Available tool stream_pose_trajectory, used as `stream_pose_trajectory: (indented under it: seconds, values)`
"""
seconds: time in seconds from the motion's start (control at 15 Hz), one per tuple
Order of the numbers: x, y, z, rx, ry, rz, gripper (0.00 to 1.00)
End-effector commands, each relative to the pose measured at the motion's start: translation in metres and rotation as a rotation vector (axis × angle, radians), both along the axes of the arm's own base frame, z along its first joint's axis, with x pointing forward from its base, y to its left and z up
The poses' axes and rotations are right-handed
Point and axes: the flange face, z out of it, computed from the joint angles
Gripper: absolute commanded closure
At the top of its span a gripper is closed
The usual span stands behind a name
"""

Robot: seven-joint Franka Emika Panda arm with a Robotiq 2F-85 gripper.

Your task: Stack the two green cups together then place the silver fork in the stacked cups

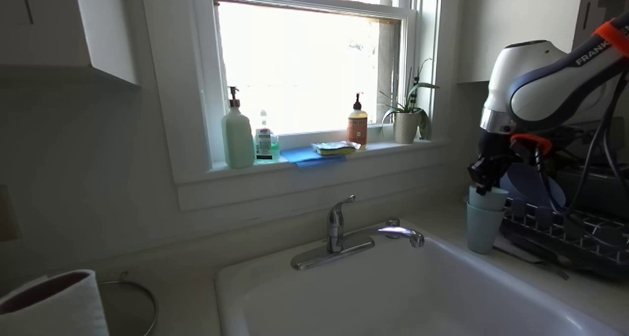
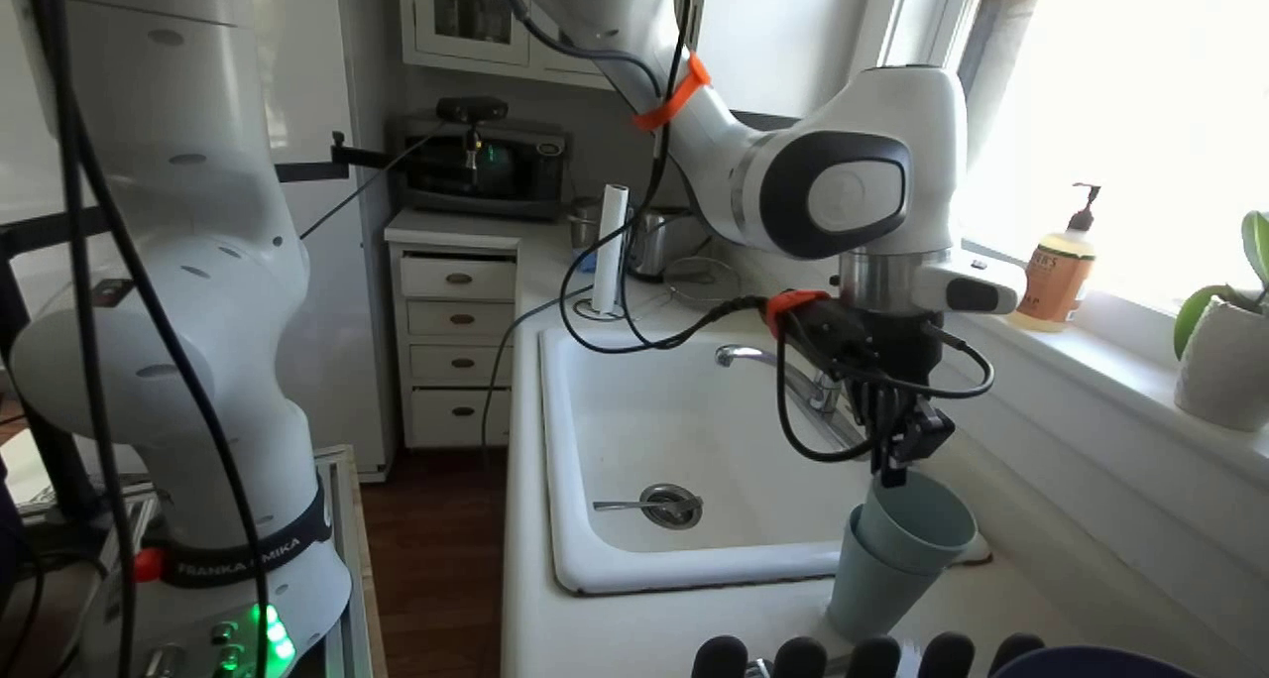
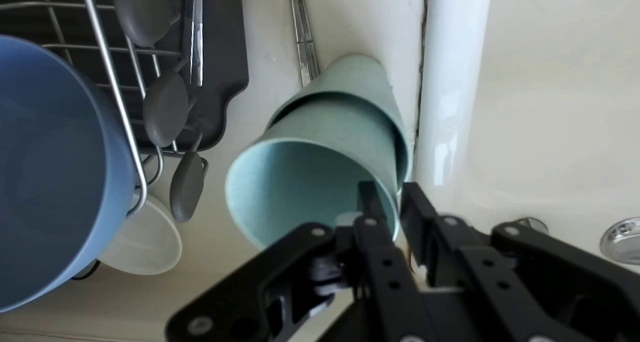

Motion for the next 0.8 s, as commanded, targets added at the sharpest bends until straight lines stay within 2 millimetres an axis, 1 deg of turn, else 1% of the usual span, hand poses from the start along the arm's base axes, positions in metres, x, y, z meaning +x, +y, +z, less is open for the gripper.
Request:
stream_pose_trajectory:
  seconds: [0.0, 0.07, 0.2, 0.27, 0.47, 0.6, 0.73]
  values:
    - [0.007, -0.002, 0.001, 0.03, 0.01, -0.017, 0.51]
    - [0.006, 0.001, 0.003, 0.037, 0.012, -0.015, 0.43]
    - [0.001, 0.008, 0.01, 0.056, 0.02, -0.01, 0.31]
    - [-0.003, 0.012, 0.013, 0.061, 0.026, -0.007, 0.23]
    - [-0.024, 0.023, 0.026, 0.061, 0.088, 0.032, 0.02]
    - [-0.043, 0.025, 0.031, 0.066, 0.16, 0.05, 0.0]
    - [-0.063, 0.022, 0.028, 0.082, 0.235, 0.059, 0.0]
